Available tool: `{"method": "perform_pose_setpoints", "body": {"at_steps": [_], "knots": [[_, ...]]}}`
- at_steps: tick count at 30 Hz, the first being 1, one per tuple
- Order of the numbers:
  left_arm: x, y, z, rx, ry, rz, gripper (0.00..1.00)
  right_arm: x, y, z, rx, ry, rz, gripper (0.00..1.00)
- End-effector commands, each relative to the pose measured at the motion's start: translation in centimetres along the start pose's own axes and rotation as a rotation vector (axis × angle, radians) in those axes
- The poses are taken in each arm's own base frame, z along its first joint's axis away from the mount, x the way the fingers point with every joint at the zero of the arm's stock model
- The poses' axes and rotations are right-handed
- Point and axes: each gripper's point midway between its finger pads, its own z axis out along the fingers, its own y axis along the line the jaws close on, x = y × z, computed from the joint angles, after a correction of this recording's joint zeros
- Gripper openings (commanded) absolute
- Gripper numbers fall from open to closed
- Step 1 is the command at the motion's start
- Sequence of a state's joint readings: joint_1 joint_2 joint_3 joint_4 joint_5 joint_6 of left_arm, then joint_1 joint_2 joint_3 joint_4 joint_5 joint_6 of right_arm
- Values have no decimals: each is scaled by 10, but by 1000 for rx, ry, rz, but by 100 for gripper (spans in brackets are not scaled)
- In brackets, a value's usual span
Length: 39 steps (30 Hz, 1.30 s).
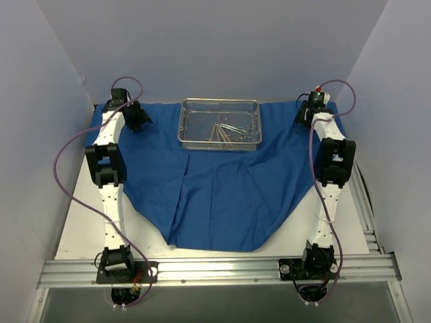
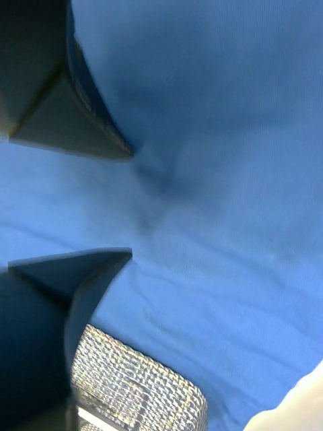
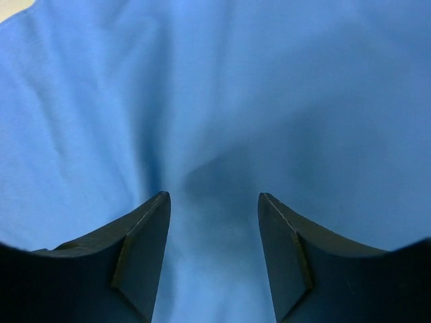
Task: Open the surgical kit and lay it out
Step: Move the surgical kit at the center of the board, then open the surgical kit at the center of the board.
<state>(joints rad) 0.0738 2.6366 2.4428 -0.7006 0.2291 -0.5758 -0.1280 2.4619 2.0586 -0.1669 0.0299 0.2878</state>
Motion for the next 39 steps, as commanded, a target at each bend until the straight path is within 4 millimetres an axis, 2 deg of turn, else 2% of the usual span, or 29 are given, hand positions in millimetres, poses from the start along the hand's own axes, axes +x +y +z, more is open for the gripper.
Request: {"method": "perform_pose_setpoints", "body": {"at_steps": [1,2,3,4,5,6,7,8,9,10,11,12,13,14,15,16,17,18,19,20,21,22,23,25,26,28,29,32,39], "knots": [[-49,-27,-69,10,-161,53,69,-58,-17,-70,94,-109,9,52],[-52,-28,-78,3,-176,58,75,-58,-17,-76,95,-105,10,55],[-59,-38,-99,11,-207,72,81,-47,-19,-80,106,-80,9,56],[-55,-31,-103,-19,-207,73,86,-53,-15,-97,99,-98,18,59],[-53,-34,-111,-25,-213,83,94,-48,-12,-104,92,-91,20,59],[-58,-42,-134,-24,-246,95,97,-42,-8,-111,85,-83,24,60],[-52,-39,-141,-52,-236,101,98,-33,-8,-126,89,-76,23,60],[-45,-29,-145,-103,-232,98,95,-24,8,-134,70,-70,5,60],[-43,-40,-166,-90,-252,109,95,-17,15,-142,64,-68,1,60],[-40,-37,-173,-117,-261,113,95,-7,19,-153,64,-61,-12,60],[-24,-26,-172,-159,-239,116,95,9,42,-162,36,-43,-50,60],[-21,-35,-192,-148,-263,127,94,18,50,-169,25,-32,-51,60],[-13,-34,-198,-157,-258,130,94,22,59,-182,7,-39,-62,60],[-8,-30,-205,-171,-258,129,94,42,63,-184,10,-12,-86,60],[5,-24,-216,-179,-248,120,94,60,82,-194,-12,0,-126,60],[14,-24,-220,-178,-237,121,94,66,89,-206,-28,-12,-137,60],[25,-36,-235,-149,-246,142,94,88,91,-207,-24,12,-170,60],[43,-24,-232,-173,-210,153,94,107,108,-217,-58,23,-214,60],[52,-23,-235,-176,-203,168,94,116,113,-223,-73,27,-230,60],[56,-25,-251,-165,-222,178,94,129,115,-225,-73,39,-248,60],[72,-12,-248,-189,-189,195,94,154,116,-227,-77,69,-287,60],[78,-8,-252,-194,-186,202,94,164,117,-229,-83,77,-301,59],[79,-7,-267,-187,-213,208,94,173,121,-230,-95,78,-312,59],[96,9,-268,-206,-193,232,94,202,125,-230,-108,119,-362,57],[98,10,-280,-197,-214,241,94,209,129,-231,-116,124,-379,57],[112,24,-280,-217,-205,266,94,220,132,-231,-99,116,-415,55],[114,24,-289,-207,-228,270,94,222,131,-229,-90,113,-418,54],[125,32,-285,-192,-240,269,94,227,131,-220,-77,113,-426,50],[128,38,-276,-208,-232,298,95,243,132,-205,-77,145,-444,45]]}}
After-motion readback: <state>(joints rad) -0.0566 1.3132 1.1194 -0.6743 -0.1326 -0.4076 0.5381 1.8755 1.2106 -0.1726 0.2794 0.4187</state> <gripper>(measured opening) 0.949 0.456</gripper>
